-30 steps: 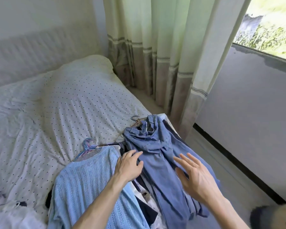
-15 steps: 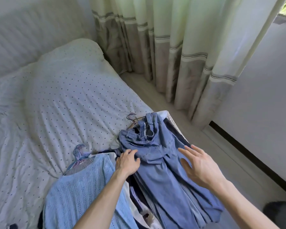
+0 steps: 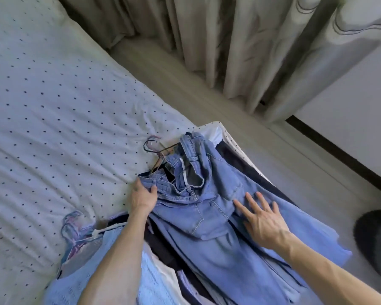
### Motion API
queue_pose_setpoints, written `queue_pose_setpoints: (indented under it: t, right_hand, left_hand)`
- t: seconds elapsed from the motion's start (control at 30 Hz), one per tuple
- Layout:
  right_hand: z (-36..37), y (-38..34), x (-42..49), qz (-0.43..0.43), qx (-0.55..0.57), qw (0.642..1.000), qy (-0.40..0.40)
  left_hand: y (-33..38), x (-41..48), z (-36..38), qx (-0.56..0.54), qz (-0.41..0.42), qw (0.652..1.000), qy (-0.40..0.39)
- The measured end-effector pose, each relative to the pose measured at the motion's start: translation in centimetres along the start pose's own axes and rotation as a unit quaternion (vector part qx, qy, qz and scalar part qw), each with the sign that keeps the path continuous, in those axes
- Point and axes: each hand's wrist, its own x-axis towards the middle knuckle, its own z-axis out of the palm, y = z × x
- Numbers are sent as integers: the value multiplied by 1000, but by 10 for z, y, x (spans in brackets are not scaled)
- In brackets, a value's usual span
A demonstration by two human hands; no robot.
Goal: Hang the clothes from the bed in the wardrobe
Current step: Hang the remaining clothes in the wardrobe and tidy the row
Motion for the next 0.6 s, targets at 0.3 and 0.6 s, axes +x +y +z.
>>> queue_pose_setpoints:
  t: [0.3,0.6]
  right_hand:
    - [3,-1,-22,59,107,990,-64]
    - [-15,-30,-114,76,385,919,34]
  left_hand:
    - [11,4,-6,13,-7,1000,13]
    - [1,-136,-50,-147,124,981,27]
